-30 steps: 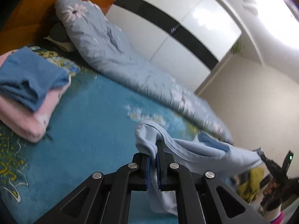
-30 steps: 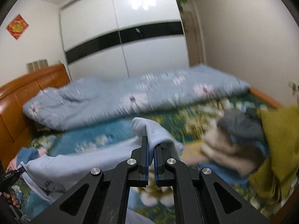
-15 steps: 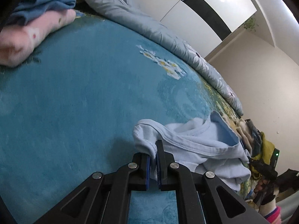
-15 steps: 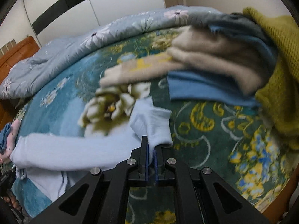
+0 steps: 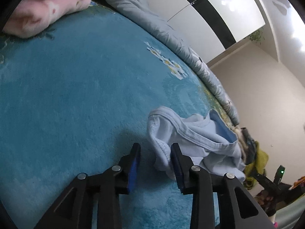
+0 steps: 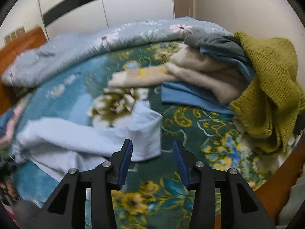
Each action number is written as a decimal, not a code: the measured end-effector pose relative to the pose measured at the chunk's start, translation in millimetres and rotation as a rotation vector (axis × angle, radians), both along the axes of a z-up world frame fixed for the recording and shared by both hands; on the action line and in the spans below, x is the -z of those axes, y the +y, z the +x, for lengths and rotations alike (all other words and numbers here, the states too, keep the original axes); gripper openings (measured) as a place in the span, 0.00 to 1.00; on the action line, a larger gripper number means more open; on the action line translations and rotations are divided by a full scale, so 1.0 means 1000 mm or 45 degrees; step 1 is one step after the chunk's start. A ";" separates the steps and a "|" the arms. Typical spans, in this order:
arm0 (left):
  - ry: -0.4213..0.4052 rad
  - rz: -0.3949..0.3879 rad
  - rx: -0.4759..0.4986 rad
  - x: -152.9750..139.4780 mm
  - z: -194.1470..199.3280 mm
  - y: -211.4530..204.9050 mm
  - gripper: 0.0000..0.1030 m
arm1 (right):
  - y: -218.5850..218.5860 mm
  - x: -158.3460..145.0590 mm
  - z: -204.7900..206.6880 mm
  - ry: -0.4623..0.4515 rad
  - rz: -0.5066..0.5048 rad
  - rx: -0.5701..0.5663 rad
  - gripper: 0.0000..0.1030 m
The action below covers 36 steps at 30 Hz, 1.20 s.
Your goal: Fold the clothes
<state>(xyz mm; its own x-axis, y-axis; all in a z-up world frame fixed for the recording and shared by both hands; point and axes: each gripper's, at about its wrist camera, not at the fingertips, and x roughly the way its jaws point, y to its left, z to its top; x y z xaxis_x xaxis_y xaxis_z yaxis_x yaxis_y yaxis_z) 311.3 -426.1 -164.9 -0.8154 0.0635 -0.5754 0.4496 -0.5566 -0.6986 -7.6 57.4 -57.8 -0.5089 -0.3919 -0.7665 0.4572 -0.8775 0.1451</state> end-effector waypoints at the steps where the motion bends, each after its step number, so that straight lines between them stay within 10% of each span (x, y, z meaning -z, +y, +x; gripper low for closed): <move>1: 0.012 0.017 -0.003 0.001 0.001 0.000 0.36 | -0.009 -0.002 -0.001 -0.014 -0.040 -0.035 0.44; 16: 0.035 0.130 -0.038 0.002 0.006 0.008 0.36 | -0.272 0.037 0.027 -0.094 0.029 -0.827 0.47; 22: 0.036 0.077 -0.025 0.000 0.003 0.012 0.31 | -0.270 0.044 0.032 -0.130 0.027 -0.837 0.47; 27: 0.034 0.078 -0.008 -0.001 0.003 0.016 0.24 | -0.249 0.025 0.045 -0.074 0.006 -0.834 0.10; 36: -0.011 0.059 -0.026 -0.002 0.011 0.021 0.22 | -0.199 -0.026 0.084 0.218 -0.085 -0.822 0.05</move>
